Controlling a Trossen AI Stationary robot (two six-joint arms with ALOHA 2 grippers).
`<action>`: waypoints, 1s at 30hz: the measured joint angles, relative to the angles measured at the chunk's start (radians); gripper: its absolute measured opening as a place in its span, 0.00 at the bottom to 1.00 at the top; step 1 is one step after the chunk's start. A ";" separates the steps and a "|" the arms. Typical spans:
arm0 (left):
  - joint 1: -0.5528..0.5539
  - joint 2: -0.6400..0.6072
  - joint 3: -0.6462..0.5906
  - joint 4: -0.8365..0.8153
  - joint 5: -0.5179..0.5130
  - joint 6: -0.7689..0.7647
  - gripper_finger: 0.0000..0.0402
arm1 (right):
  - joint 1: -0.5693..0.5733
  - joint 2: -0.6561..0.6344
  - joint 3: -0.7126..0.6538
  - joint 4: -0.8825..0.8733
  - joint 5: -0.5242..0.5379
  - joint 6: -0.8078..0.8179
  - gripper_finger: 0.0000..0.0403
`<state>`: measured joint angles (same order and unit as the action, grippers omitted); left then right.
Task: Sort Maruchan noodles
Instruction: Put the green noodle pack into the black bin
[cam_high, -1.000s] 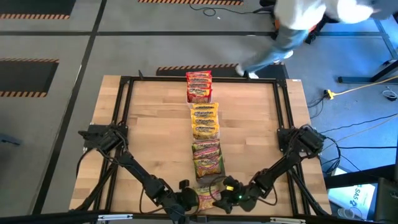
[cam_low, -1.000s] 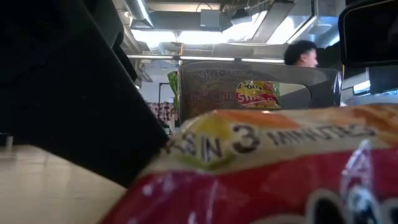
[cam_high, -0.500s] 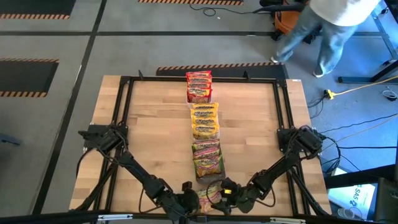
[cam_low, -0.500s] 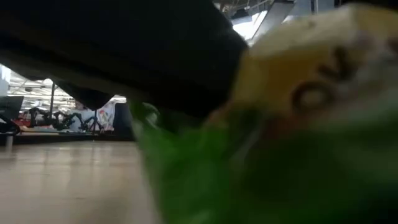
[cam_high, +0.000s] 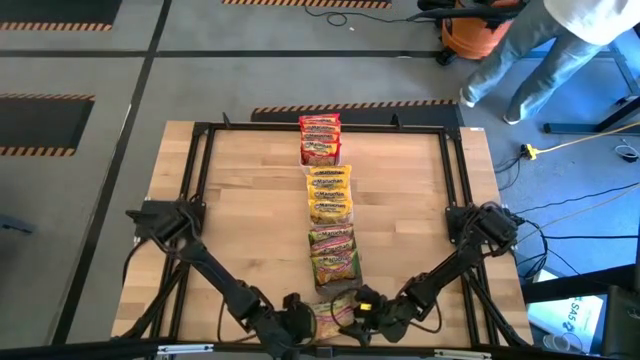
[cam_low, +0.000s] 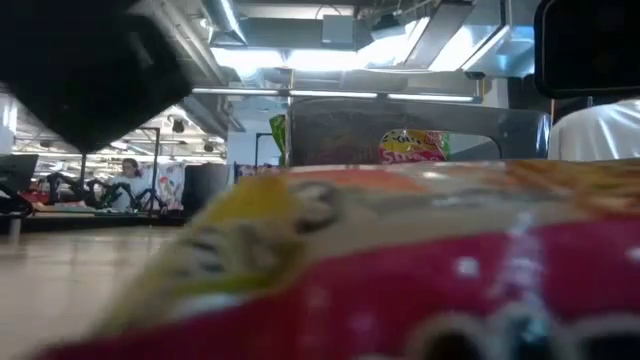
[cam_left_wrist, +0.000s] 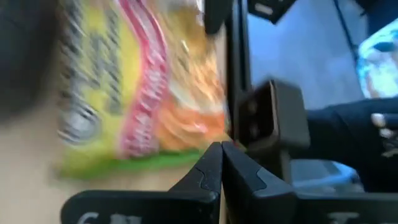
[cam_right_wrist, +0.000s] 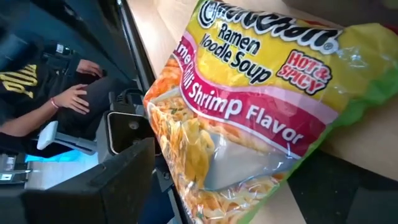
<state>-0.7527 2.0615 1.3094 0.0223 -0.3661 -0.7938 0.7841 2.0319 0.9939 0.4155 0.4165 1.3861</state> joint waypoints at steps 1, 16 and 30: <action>-0.005 0.013 0.000 0.004 0.017 -0.026 0.00 | -0.001 0.004 0.000 0.008 0.001 0.000 0.81; 0.018 0.107 0.000 0.121 -0.031 -0.004 0.00 | -0.026 0.028 0.028 0.028 0.010 0.013 0.81; 0.006 0.103 0.000 0.145 -0.042 0.032 0.00 | -0.011 0.031 0.047 0.056 0.037 -0.150 0.39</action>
<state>-0.7463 2.1644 1.3090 0.1671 -0.4076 -0.7622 0.7727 2.0632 1.0409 0.4713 0.4530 1.2362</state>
